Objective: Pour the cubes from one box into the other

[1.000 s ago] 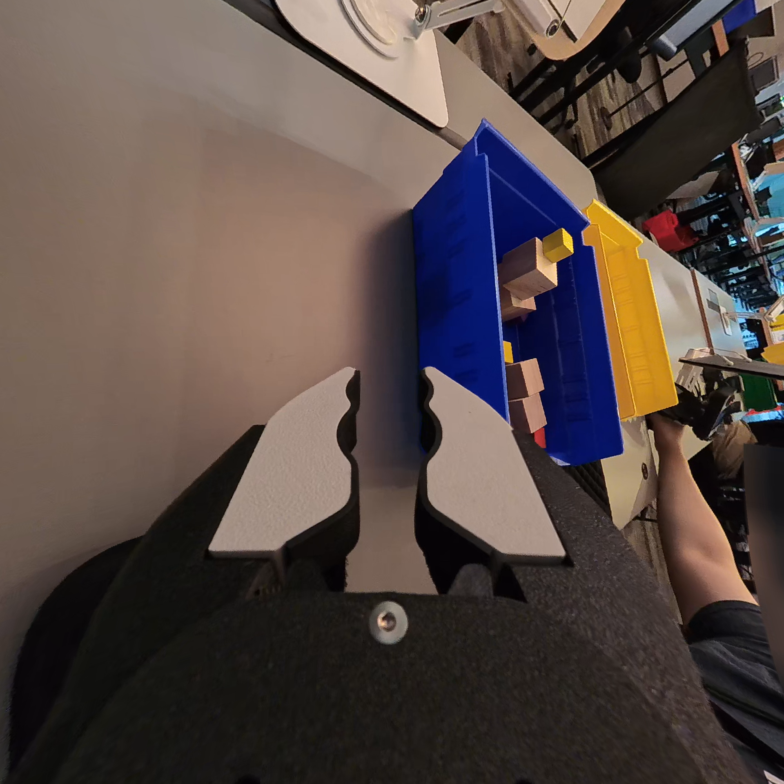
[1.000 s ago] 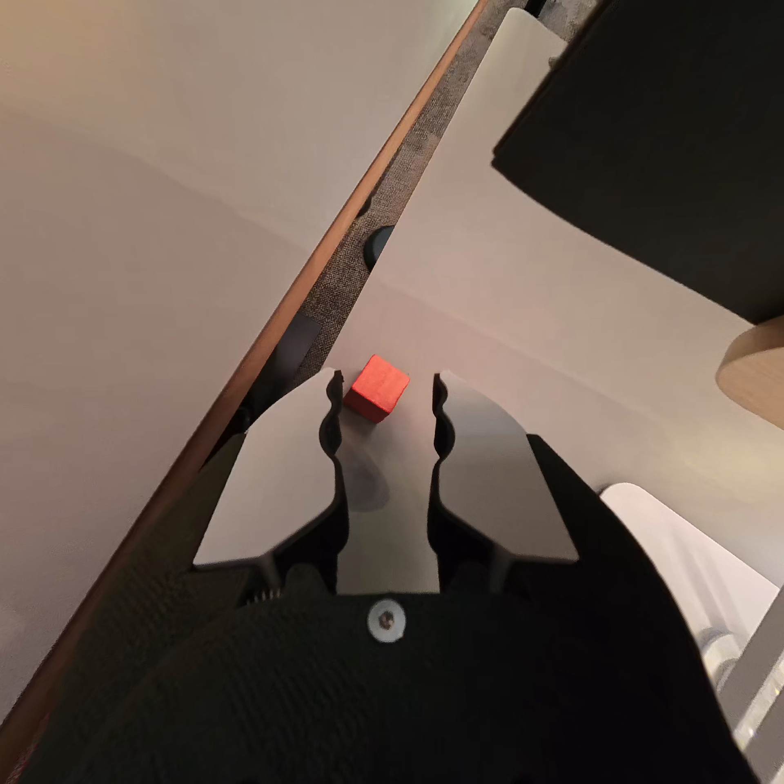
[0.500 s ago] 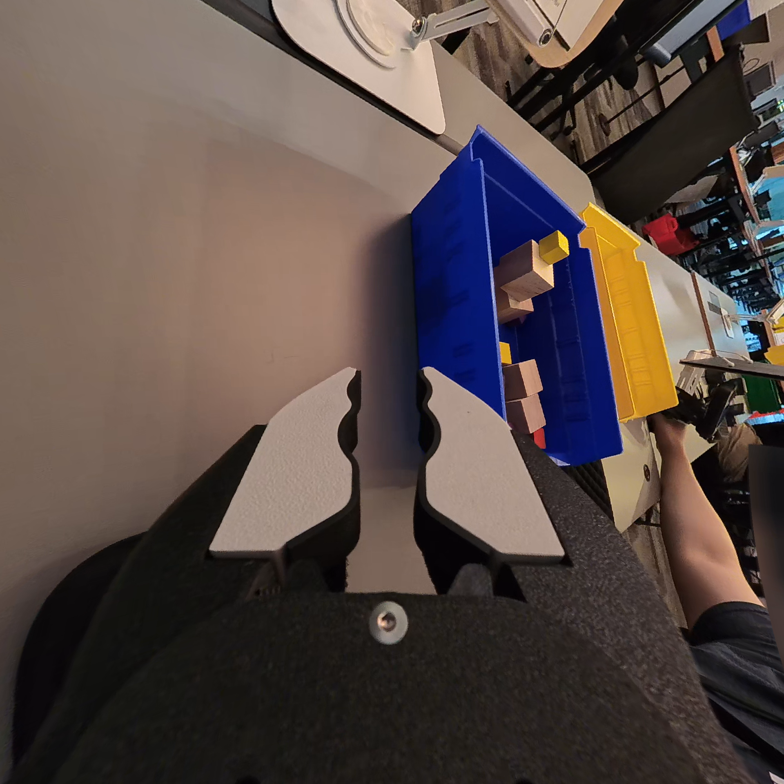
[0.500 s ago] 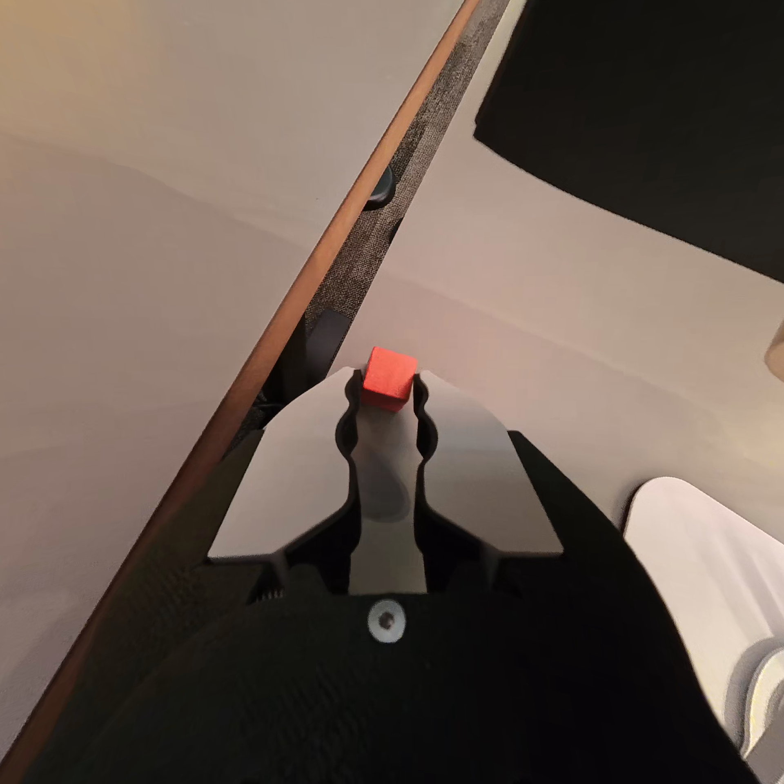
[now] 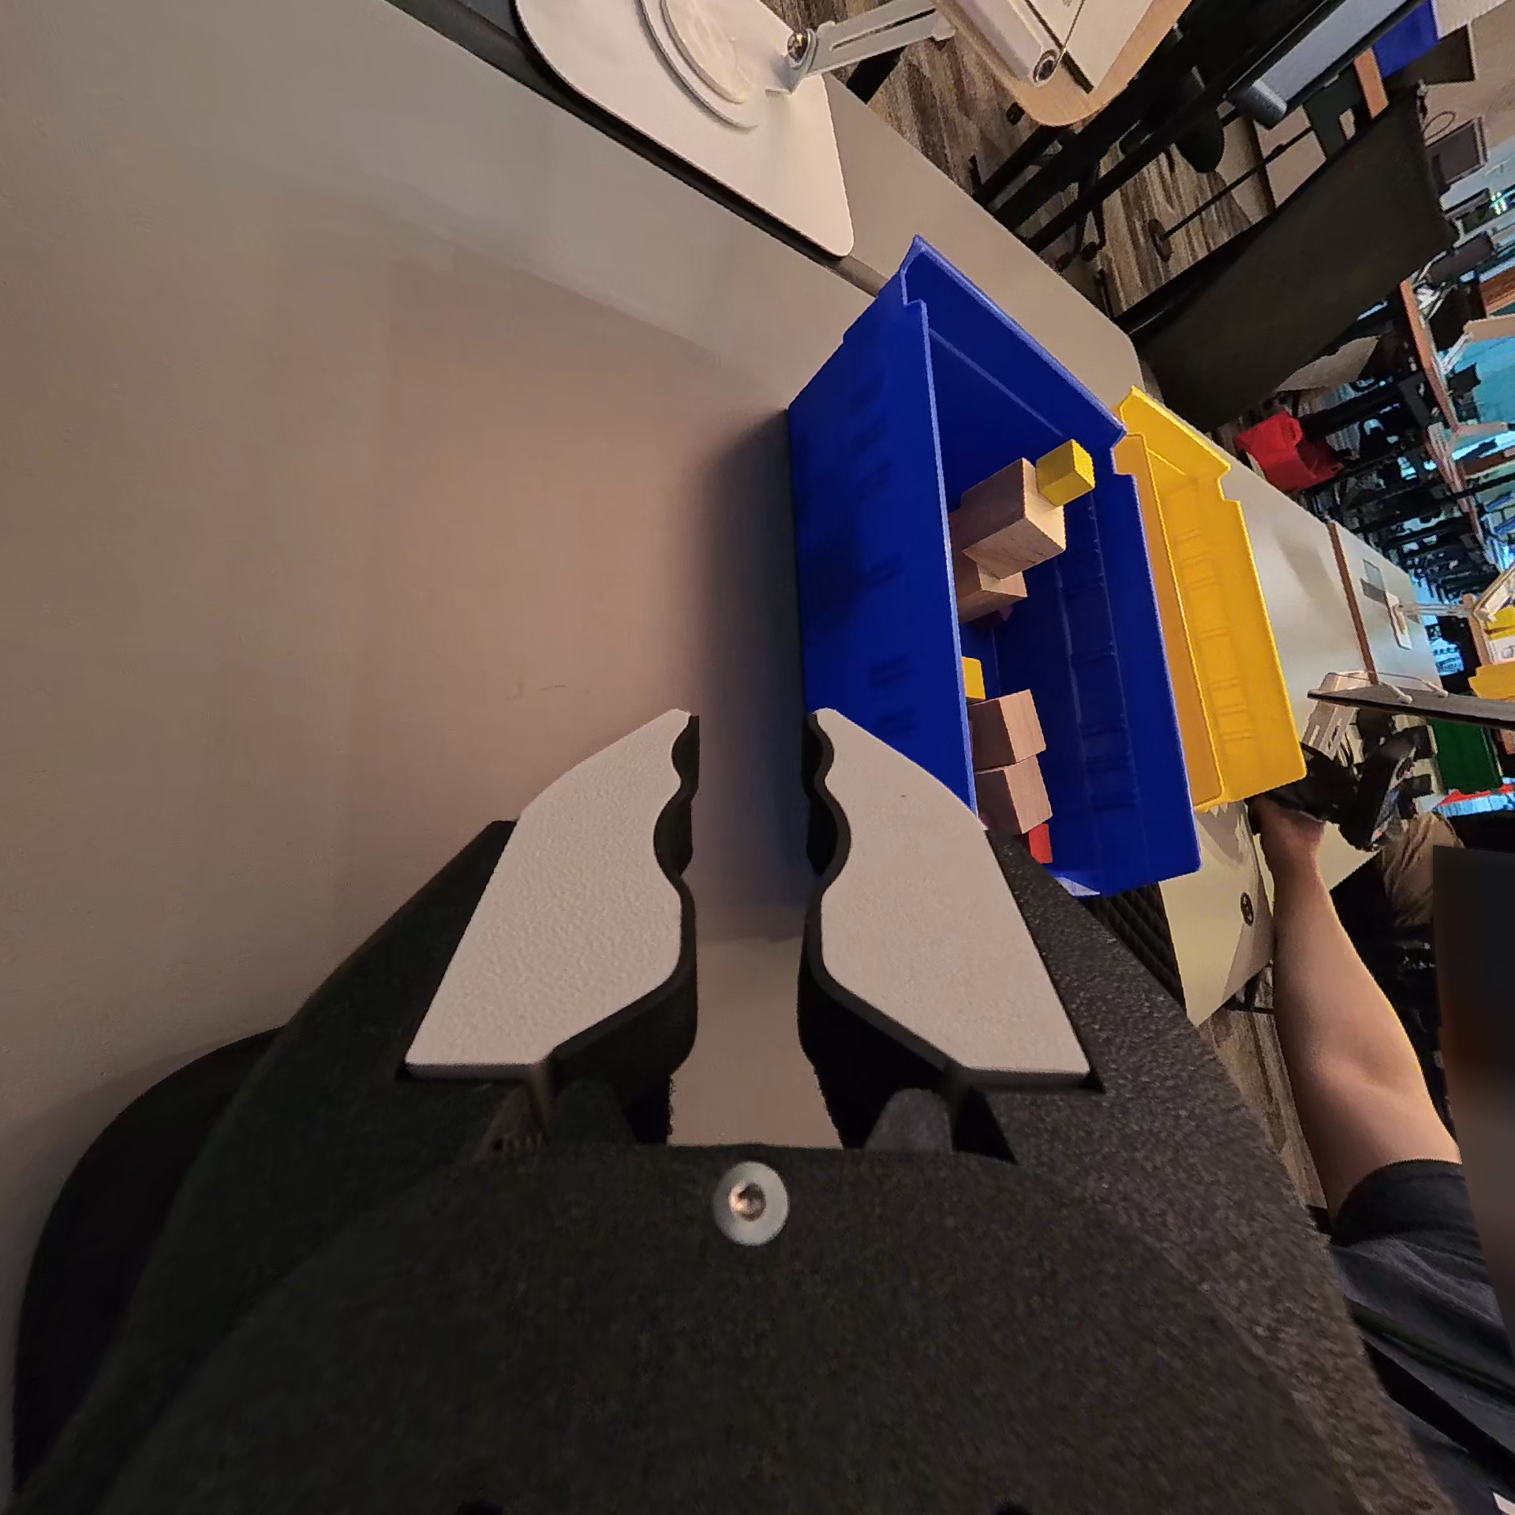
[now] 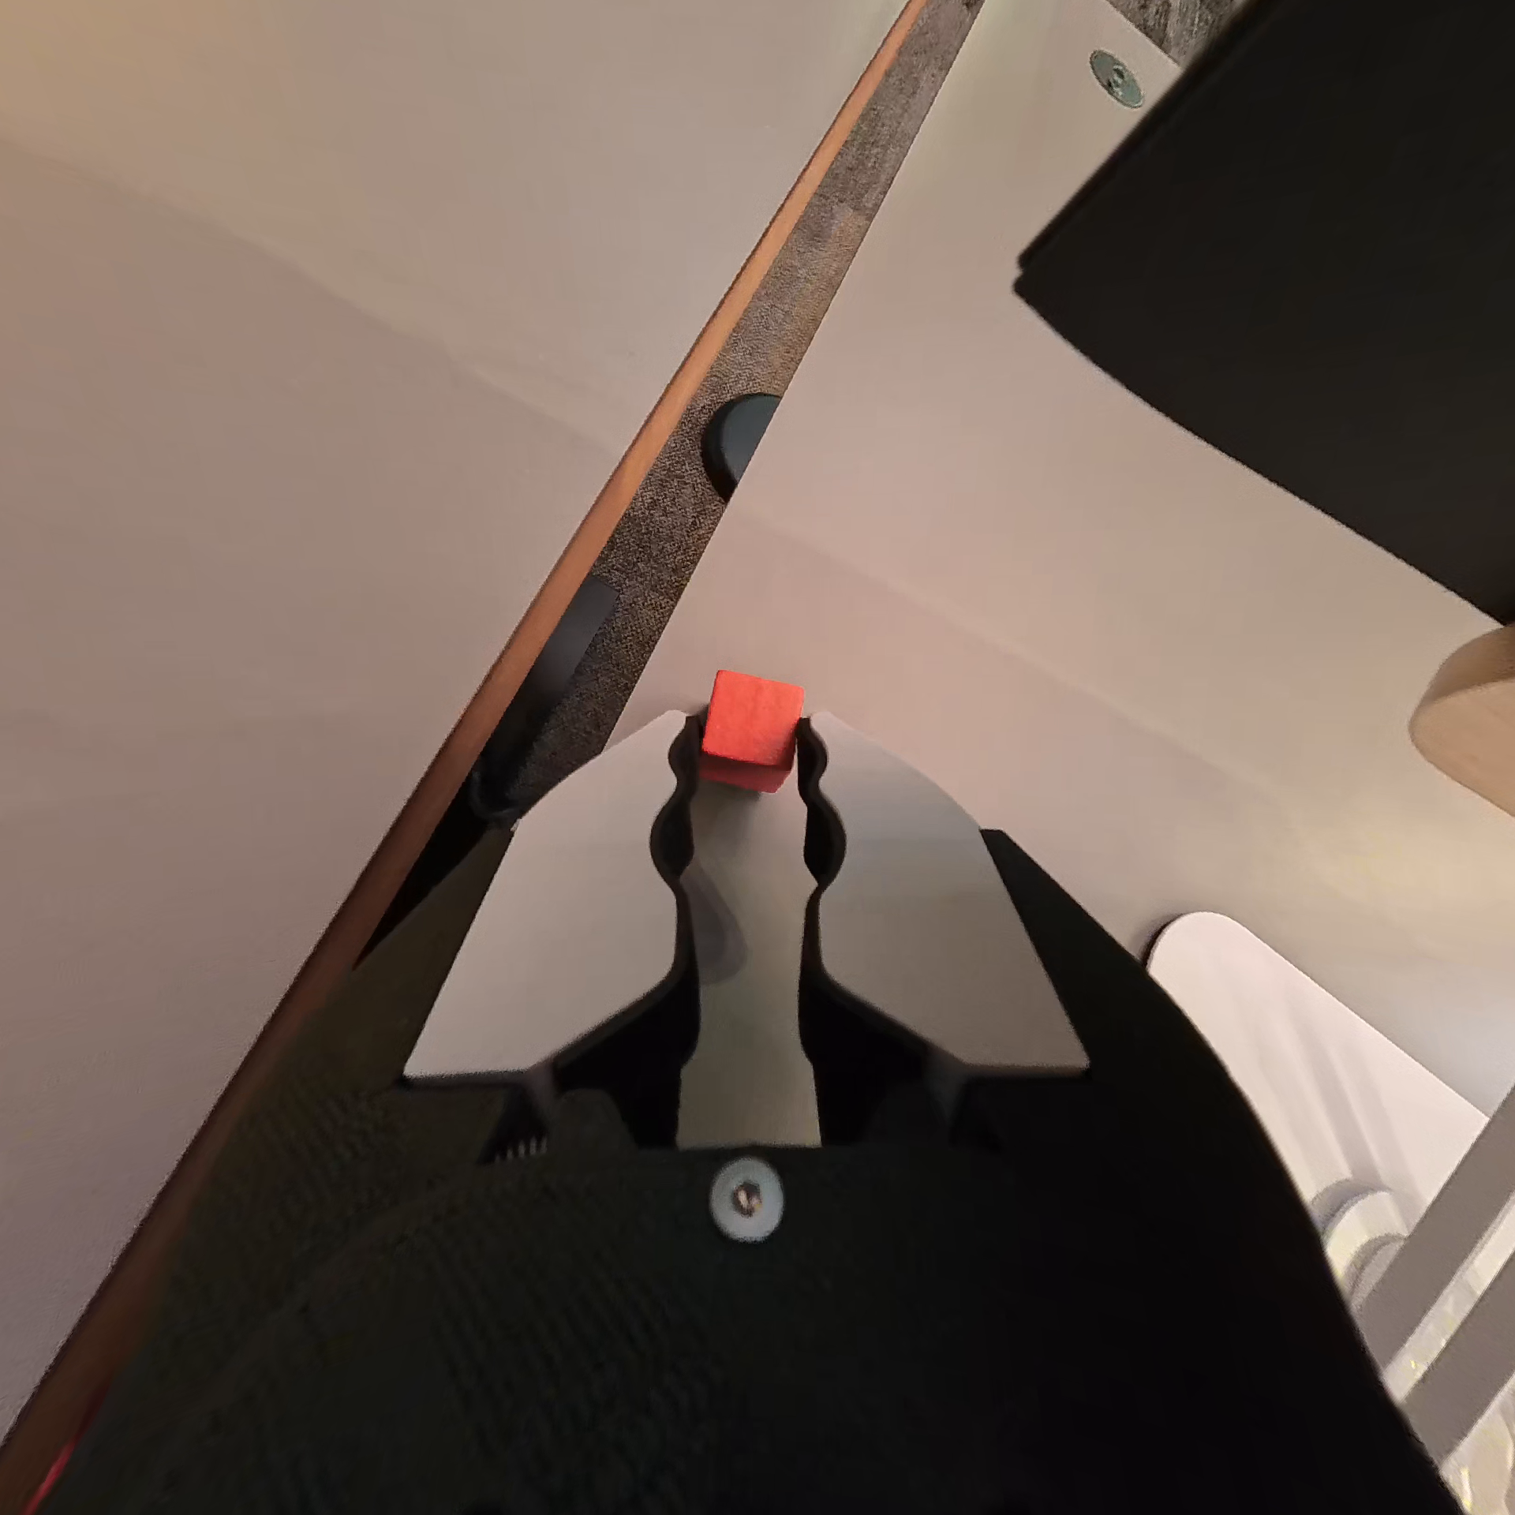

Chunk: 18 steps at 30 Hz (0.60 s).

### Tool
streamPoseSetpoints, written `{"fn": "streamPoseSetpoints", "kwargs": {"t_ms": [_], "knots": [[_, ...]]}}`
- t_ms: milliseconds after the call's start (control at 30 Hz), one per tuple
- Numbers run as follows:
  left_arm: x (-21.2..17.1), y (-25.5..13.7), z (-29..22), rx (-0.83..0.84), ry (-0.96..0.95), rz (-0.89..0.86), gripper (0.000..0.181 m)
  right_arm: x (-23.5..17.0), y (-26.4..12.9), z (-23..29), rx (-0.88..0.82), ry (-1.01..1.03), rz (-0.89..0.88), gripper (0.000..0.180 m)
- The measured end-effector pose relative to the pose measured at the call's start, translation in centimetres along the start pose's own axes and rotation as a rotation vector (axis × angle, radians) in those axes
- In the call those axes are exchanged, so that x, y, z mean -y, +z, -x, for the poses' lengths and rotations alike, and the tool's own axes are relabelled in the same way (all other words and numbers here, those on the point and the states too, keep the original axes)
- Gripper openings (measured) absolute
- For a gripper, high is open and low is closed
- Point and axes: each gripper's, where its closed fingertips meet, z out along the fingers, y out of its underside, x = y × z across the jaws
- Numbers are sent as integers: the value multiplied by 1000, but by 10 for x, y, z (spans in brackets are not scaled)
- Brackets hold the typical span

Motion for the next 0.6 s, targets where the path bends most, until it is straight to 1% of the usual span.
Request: {"fn": "streamPoseSetpoints", "kwargs": {"t_ms": [167, 300, 500, 600], "knots": [[-1, -1, 1, -6, 0, 0, 24, -4, -6, 1, -9, 5, 12, 23], [-1, -3, 7, 1, 5, -8, 24, -3, -20, 1, -30, 1, 18, 23], [-1, -8, 15, -20, -2, -22, 23, 24, -60, -3, -84, -40, -20, 23], [-5, -12, 19, -25, -1, -28, 24, 46, -79, 10, -90, -65, -72, 23]]}}
